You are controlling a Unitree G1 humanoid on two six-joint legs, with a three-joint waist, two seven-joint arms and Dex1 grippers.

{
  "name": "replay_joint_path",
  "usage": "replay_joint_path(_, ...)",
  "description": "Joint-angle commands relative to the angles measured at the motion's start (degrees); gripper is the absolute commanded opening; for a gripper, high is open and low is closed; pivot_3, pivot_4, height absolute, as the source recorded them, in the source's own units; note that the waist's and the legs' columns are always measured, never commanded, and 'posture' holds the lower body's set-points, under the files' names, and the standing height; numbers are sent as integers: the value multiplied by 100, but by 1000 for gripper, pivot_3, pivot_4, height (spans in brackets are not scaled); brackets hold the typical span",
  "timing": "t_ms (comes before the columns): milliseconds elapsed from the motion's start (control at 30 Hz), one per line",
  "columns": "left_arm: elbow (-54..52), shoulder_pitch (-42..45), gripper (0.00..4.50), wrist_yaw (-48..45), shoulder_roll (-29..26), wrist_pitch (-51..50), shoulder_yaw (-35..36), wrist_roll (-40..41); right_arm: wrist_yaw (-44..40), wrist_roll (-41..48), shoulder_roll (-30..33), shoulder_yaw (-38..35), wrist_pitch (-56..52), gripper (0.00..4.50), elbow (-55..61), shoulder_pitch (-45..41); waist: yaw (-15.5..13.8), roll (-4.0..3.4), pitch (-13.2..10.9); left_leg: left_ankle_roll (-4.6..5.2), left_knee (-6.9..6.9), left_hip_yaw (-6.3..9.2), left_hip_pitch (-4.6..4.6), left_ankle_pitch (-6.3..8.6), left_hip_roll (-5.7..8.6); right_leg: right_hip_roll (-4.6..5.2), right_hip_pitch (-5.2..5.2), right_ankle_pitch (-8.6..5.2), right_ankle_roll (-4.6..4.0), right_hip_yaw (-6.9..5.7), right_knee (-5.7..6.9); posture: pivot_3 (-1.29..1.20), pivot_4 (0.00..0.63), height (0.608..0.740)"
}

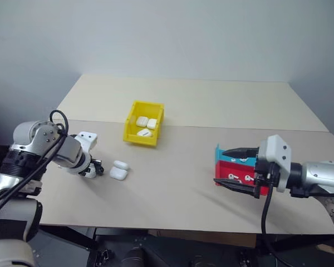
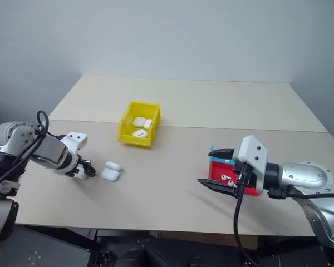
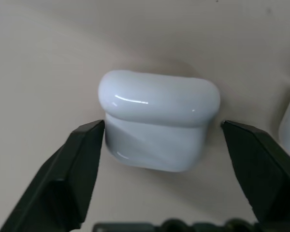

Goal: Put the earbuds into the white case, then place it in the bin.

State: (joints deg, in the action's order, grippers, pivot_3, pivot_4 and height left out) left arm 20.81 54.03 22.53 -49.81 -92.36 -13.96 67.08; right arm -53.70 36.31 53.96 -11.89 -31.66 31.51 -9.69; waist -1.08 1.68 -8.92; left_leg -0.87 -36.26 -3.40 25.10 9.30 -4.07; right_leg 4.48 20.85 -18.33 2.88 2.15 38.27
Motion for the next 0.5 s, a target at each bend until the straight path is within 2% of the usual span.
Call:
replay_joint_path(33, 22, -78, 2986, -130, -14, -14, -8, -319, 15, 99, 29, -244, 13, 4500, 189, 30, 15, 0, 0, 0, 1, 1, -1, -2, 0, -1, -1, 1, 0, 0, 0, 0, 150, 740)
replay_joint_path(67, -25, -104, 2788, -172, -34, -14, 13, -343, 18, 99, 27, -249, 9, 4500, 197, 34, 25, -1, 0, 0, 1, 2, -2, -3, 0, -1, -1, 2, -1, 0, 2, 0, 150, 740)
replay_joint_path(333, -1029, -655, 2785, -495, -475, -14, 534, -171, 22, 113, 26, -269, 16, 4500, 239, 80, 71, 4, -3, -1, 5, -2, -2, -5, -1, 0, 6, 3, 0, 8, 5, 0, 150, 740)
replay_joint_path(500, -2569, -1555, 2785, -963, -984, -14, 1798, 68, 29, 119, 24, -266, 25, 4500, 304, 141, 135, 27, -16, -2, 21, -6, 13, -6, -3, 1, 31, 2, -1, 16, 3, 0, 150, 740)
